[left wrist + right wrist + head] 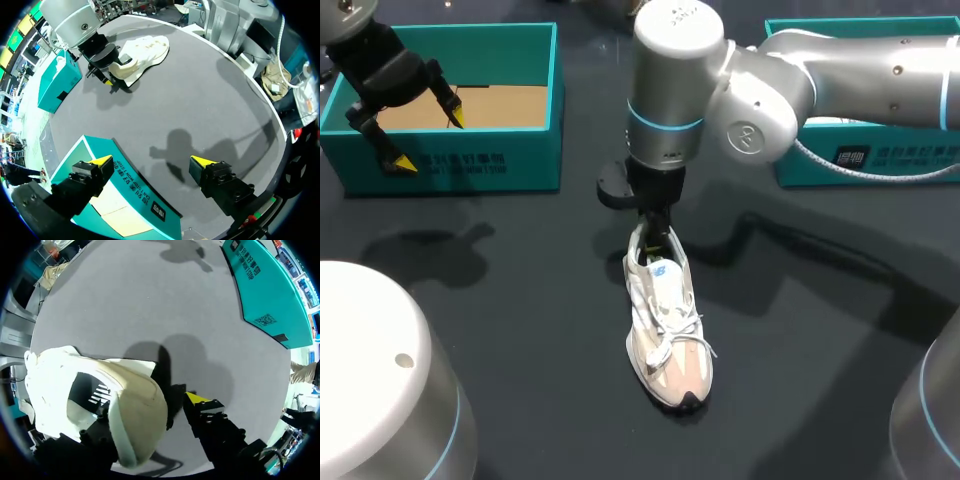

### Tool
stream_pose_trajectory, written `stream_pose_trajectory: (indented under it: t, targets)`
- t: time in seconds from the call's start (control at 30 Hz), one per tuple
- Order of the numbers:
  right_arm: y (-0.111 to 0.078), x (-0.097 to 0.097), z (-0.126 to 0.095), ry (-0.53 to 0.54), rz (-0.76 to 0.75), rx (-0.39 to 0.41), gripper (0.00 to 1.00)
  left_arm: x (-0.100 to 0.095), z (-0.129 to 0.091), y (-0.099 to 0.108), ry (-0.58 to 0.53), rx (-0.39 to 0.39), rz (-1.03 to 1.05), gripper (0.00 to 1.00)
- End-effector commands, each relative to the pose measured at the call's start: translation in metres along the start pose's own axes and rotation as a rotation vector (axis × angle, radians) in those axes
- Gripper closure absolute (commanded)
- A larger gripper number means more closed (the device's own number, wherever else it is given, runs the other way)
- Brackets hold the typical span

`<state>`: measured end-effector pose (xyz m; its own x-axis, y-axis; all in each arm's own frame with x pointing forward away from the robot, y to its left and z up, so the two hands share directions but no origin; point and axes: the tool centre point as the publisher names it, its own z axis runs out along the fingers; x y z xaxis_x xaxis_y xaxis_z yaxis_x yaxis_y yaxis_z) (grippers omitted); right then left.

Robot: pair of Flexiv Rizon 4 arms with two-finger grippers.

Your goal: Take the shoe out of the shoebox, open the shoe tongue, remove and reinsert the insole, then place the shoe into the shoebox

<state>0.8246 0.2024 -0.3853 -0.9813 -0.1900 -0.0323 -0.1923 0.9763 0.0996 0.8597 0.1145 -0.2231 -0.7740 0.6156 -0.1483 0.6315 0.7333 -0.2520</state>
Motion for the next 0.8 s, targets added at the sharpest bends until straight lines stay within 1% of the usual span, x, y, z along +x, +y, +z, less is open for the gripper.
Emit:
stream_pose_trajectory:
  t: [0.03, 0.1, 0.13, 0.33, 0.53, 0.63, 0.8]
  targets:
    - [-0.001, 0.002, 0.003, -0.002, 0.007, -0.005, 0.63, 0.0, 0.0, 0.0, 0.001, -0.002, 0.001, 0.0]
    - [-0.001, 0.004, 0.004, -0.002, 0.012, -0.005, 0.8, 0.0, 0.0, 0.0, 0.001, -0.002, 0.001, 0.0]
    - [-0.001, 0.004, 0.004, -0.003, 0.016, -0.005, 1.0, 0.0, 0.0, 0.0, 0.001, -0.002, 0.001, 0.0]
    - [-0.001, 0.01, 0.0, -0.011, 0.031, -0.005, 1.0, 0.0, 0.0, 0.0, 0.001, -0.002, 0.001, 0.0]
    - [-0.005, 0.011, -0.016, -0.015, 0.054, 0.003, 1.0, 0.0, 0.0, 0.0, 0.001, -0.002, 0.001, 0.0]
    - [-0.011, 0.011, -0.03, -0.019, 0.069, 0.012, 1.0, 0.0, 0.0, 0.0, 0.001, -0.002, 0.001, 0.0]
    - [-0.025, 0.01, -0.07, -0.037, 0.099, 0.033, 1.0, 0.0, 0.0, 0.0, 0.001, -0.002, 0.001, 0.0]
